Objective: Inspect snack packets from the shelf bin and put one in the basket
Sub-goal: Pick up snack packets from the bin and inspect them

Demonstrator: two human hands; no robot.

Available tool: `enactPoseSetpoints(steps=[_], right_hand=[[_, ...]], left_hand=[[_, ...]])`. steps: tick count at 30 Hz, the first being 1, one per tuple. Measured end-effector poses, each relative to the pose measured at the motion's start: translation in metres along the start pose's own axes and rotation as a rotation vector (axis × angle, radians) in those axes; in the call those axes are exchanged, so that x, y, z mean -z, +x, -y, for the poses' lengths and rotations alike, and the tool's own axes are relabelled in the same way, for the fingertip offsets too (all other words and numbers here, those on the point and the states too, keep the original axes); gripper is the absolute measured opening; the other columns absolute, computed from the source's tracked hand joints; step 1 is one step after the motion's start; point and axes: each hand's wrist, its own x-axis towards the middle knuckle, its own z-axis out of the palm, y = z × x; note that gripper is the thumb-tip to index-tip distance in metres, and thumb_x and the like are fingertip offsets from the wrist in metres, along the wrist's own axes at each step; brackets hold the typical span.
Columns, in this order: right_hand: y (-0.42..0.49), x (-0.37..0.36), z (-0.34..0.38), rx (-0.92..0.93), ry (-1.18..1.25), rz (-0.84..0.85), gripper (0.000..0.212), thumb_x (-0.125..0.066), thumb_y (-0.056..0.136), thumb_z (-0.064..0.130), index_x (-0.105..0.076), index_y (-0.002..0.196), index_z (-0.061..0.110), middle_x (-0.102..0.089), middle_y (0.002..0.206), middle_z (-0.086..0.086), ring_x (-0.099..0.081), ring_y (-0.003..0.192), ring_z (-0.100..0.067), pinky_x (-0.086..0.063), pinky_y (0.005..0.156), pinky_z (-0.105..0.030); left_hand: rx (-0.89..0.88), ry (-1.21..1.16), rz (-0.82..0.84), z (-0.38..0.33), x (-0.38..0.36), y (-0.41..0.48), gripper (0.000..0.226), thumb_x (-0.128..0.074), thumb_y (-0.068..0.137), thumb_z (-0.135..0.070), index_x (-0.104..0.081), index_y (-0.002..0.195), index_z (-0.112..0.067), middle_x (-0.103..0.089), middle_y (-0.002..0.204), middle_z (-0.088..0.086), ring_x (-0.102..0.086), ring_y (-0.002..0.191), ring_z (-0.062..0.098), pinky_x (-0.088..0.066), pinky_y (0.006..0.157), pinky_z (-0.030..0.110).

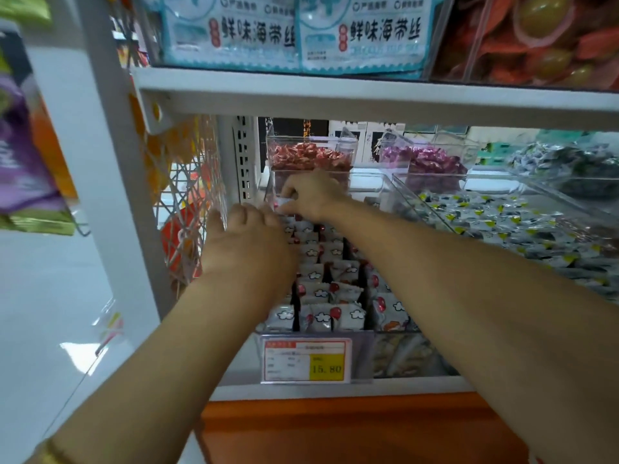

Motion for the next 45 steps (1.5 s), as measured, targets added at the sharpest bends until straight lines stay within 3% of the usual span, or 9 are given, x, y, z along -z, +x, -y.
enactPoseSetpoints(steps=[5, 12, 22, 27, 32, 35, 38, 43, 45], right_hand=[[0.004, -0.003, 0.002, 0.024, -0.123, 0.111, 0.026, -0.047, 0.094, 0.022, -0.068, 0.108, 0.017, -0.058, 0.125, -0.008, -0.041, 0.125, -0.029, -0.029, 0.107, -0.051], [0.024, -0.004, -0.006, -0.071, 0.0, -0.038, 0.026, -0.046, 0.092, 0.005, -0.068, 0.104, 0.011, -0.064, 0.118, -0.008, -0.057, 0.11, -0.021, -0.046, 0.097, -0.038], [0.042, -0.024, 0.0, -0.068, -0.322, -0.118, 0.02, -0.06, 0.088, 0.018, -0.064, 0.105, 0.009, -0.056, 0.117, -0.008, -0.041, 0.117, -0.026, -0.041, 0.092, -0.039], [0.044, -0.017, 0.004, -0.109, -0.204, -0.065, 0.02, -0.06, 0.089, 0.018, -0.064, 0.105, 0.007, -0.061, 0.112, -0.007, -0.049, 0.115, -0.024, -0.047, 0.095, -0.04], [0.047, -0.006, 0.01, -0.174, 0.013, -0.084, 0.019, -0.053, 0.093, 0.016, -0.062, 0.105, 0.003, -0.065, 0.102, -0.009, -0.062, 0.093, -0.02, -0.051, 0.086, -0.03], [0.04, -0.01, 0.01, -0.175, 0.061, -0.051, 0.017, -0.05, 0.093, 0.013, -0.06, 0.082, 0.007, -0.06, 0.082, -0.007, -0.061, 0.081, -0.018, -0.05, 0.077, -0.029], [0.031, -0.016, 0.008, -0.178, 0.085, -0.007, 0.032, -0.05, 0.092, 0.011, -0.046, 0.061, 0.014, -0.049, 0.065, -0.003, -0.049, 0.06, -0.014, -0.046, 0.068, -0.028], [0.022, -0.001, 0.011, -0.177, 0.241, -0.235, 0.022, -0.049, 0.095, 0.014, -0.059, 0.077, 0.008, -0.056, 0.074, -0.004, -0.055, 0.066, -0.014, -0.047, 0.066, -0.024], [0.015, 0.01, 0.015, -0.174, 0.31, -0.355, 0.023, -0.051, 0.095, 0.014, -0.056, 0.073, 0.012, -0.055, 0.075, -0.002, -0.053, 0.068, -0.013, -0.044, 0.067, -0.024]], left_hand=[[-0.018, -0.31, -0.078, 0.007, -0.01, -0.001, 0.065, -0.03, 0.098, -0.041, -0.006, 0.148, -0.008, -0.019, 0.154, 0.012, -0.013, 0.142, 0.028, -0.008, 0.115, 0.043], [-0.06, -0.446, -0.136, 0.008, -0.018, 0.0, 0.064, -0.032, 0.097, -0.036, -0.007, 0.148, -0.007, -0.024, 0.152, 0.011, -0.018, 0.139, 0.027, -0.018, 0.115, 0.041], [-0.084, -0.492, -0.182, 0.008, -0.021, 0.002, 0.064, -0.035, 0.095, -0.034, -0.011, 0.147, -0.006, -0.031, 0.147, 0.013, -0.026, 0.134, 0.028, -0.023, 0.111, 0.039], [-0.089, -0.506, -0.174, 0.008, -0.022, 0.002, 0.066, -0.037, 0.095, -0.035, -0.011, 0.147, -0.006, -0.033, 0.145, 0.013, -0.026, 0.133, 0.028, -0.026, 0.11, 0.039], [-0.092, -0.505, -0.186, 0.008, -0.022, 0.001, 0.067, -0.037, 0.095, -0.036, -0.009, 0.148, -0.006, -0.031, 0.146, 0.013, -0.026, 0.134, 0.029, -0.025, 0.109, 0.039], [-0.091, -0.503, -0.184, 0.008, -0.022, 0.002, 0.068, -0.038, 0.095, -0.036, -0.008, 0.148, -0.006, -0.03, 0.147, 0.013, -0.025, 0.134, 0.029, -0.025, 0.109, 0.038], [-0.089, -0.514, -0.181, 0.008, -0.023, 0.003, 0.068, -0.038, 0.095, -0.036, -0.008, 0.148, -0.005, -0.03, 0.147, 0.014, -0.024, 0.135, 0.029, -0.025, 0.109, 0.037], [-0.055, -0.632, -0.19, 0.007, -0.022, 0.0, 0.065, -0.041, 0.095, -0.031, -0.011, 0.148, -0.007, -0.032, 0.147, 0.012, -0.024, 0.134, 0.028, -0.028, 0.107, 0.038], [-0.036, -0.675, -0.23, 0.007, -0.021, -0.003, 0.063, -0.042, 0.094, -0.031, -0.016, 0.147, -0.008, -0.033, 0.146, 0.011, -0.026, 0.133, 0.027, -0.028, 0.106, 0.039]])
